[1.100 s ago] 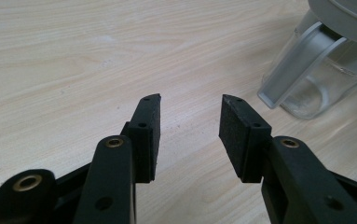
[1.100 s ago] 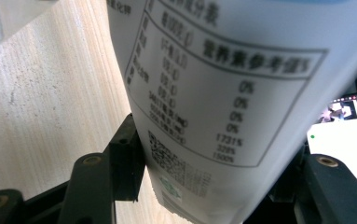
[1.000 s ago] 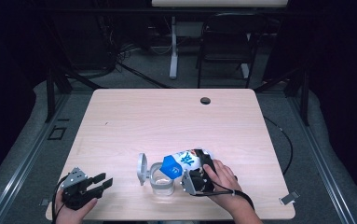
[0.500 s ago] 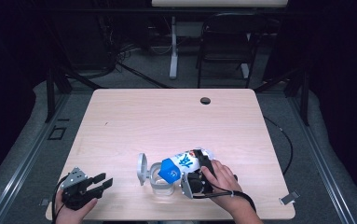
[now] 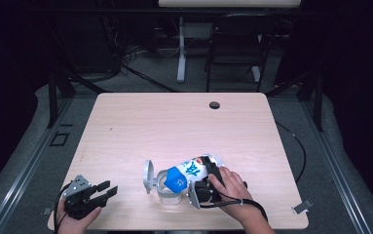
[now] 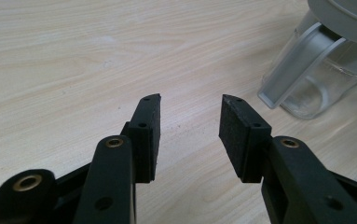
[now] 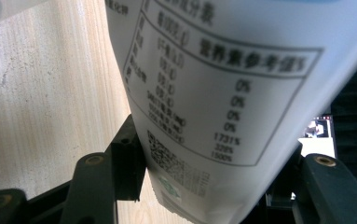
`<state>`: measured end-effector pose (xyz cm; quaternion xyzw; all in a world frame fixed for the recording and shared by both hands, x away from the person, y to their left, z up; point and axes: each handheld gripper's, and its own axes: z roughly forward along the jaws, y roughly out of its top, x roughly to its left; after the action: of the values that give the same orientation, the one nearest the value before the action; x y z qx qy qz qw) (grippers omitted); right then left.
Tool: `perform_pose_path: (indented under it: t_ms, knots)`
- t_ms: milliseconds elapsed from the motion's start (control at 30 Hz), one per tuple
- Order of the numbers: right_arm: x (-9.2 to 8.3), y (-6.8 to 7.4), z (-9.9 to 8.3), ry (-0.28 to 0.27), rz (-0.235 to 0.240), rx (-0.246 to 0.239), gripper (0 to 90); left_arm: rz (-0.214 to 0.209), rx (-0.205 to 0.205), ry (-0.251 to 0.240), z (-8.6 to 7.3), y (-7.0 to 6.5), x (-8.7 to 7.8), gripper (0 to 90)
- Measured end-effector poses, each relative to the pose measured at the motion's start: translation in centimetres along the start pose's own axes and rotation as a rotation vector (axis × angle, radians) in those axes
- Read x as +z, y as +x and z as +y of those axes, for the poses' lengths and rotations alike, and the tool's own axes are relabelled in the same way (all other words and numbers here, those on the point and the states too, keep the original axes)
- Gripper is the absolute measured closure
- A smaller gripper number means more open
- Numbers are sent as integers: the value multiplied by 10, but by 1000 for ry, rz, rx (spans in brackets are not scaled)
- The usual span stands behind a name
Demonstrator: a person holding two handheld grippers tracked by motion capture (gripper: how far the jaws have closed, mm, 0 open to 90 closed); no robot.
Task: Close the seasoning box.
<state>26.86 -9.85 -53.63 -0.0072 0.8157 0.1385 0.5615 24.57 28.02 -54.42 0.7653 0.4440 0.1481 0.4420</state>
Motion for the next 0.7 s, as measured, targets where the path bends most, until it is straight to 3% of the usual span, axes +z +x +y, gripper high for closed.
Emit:
perform_pose_path:
  t_ms: [300,500,700]
  knots:
    - [-1,-1,0,12,-2,-29,436,0,0,3,0,0,1,592]
    - [0,0,1,-12,-3,-16,436,-1,1,4,0,0,1,592]
    - [-2,1,2,-12,-23,-43,436,-1,1,3,0,0,0,592]
